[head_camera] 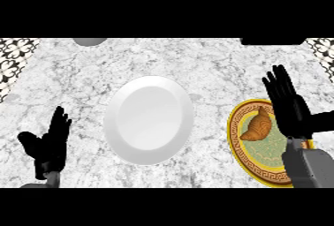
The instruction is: Pick the croissant from the plate and place it in the plate
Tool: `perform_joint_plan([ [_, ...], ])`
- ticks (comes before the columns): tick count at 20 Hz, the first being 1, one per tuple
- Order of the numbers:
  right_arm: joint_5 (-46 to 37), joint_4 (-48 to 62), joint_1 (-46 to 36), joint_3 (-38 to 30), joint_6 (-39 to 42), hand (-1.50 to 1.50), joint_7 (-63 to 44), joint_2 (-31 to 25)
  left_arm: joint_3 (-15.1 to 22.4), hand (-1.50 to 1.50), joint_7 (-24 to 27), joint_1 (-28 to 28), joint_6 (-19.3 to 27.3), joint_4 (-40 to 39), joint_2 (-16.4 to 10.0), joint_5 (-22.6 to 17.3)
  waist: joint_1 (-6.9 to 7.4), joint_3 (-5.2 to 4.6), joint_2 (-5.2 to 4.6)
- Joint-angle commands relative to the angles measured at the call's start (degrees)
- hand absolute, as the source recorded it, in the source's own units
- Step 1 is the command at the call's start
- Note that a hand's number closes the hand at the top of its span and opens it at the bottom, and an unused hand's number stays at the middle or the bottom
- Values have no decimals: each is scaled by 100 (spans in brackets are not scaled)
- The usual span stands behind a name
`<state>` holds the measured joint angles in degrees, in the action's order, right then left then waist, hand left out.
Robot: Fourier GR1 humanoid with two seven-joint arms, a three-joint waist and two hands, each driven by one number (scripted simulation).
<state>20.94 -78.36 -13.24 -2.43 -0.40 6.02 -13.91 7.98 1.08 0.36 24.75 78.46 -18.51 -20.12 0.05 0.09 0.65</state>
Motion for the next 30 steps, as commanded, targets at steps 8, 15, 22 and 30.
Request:
perform_joint_plan([
  [8,-3255,1501,-598,1153,-1480,150,-877,-1440,365,0,223,-1288,-863,938,-788,531,117,-209,-229],
  [15,-4303,2229,-872,1221,-5013,-150,-1054,901,330,0,-259,-1744,-1329,1173,-1057,318,195,5,-108],
  [22,-5143,2476,-1676,1212,-5628,-150,-1263,859,197,0,-68,-1453,-1390,1063,-901,558,13,-14,-58],
  [30,-6651,2881,-2452,1471,-3437,-150,-4694,139,-17,0,-420,-1514,-1508,1249,-1186,396,-141,-59,53],
])
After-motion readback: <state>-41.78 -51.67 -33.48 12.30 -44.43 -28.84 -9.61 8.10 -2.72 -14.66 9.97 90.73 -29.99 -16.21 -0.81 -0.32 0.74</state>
